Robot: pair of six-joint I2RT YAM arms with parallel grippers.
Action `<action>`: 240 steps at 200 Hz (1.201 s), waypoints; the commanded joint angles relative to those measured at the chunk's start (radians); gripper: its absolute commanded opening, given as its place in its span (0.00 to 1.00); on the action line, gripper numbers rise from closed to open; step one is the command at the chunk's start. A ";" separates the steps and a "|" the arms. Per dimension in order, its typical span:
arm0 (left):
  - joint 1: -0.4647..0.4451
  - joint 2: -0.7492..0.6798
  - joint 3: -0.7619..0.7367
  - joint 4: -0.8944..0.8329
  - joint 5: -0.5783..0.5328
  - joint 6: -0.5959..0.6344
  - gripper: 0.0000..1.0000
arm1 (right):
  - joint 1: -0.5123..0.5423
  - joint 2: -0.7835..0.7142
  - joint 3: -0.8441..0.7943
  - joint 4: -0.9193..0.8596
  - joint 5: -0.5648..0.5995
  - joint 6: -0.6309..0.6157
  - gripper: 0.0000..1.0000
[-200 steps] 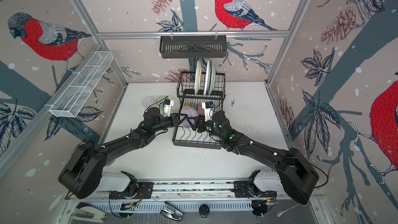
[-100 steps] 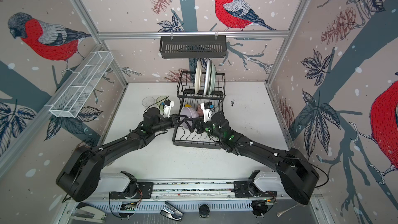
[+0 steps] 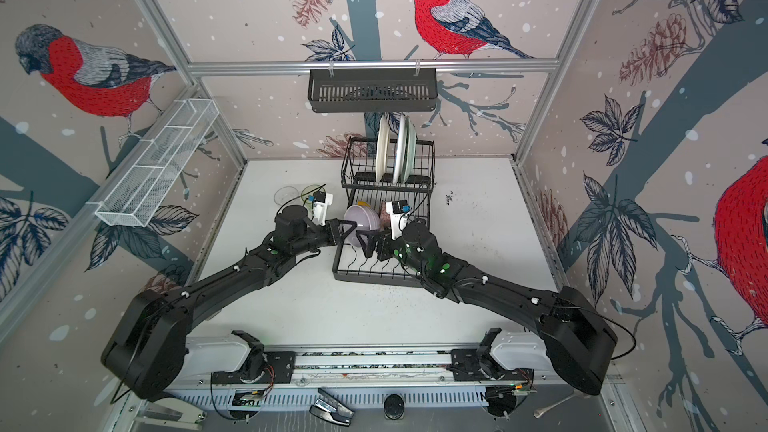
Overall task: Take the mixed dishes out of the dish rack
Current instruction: 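Open the right gripper and pull back while the left gripper carries the bowl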
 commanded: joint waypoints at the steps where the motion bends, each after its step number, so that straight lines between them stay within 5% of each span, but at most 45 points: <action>1: 0.002 -0.018 0.020 -0.075 -0.108 0.072 0.00 | 0.022 -0.012 0.007 -0.002 0.092 -0.037 0.99; 171: 0.154 -0.176 0.085 -0.473 -0.530 0.135 0.00 | 0.036 -0.040 -0.040 -0.036 0.231 -0.146 0.99; 240: 0.243 -0.106 0.125 -0.558 -0.510 0.129 0.00 | -0.020 -0.130 -0.115 -0.023 0.217 -0.127 1.00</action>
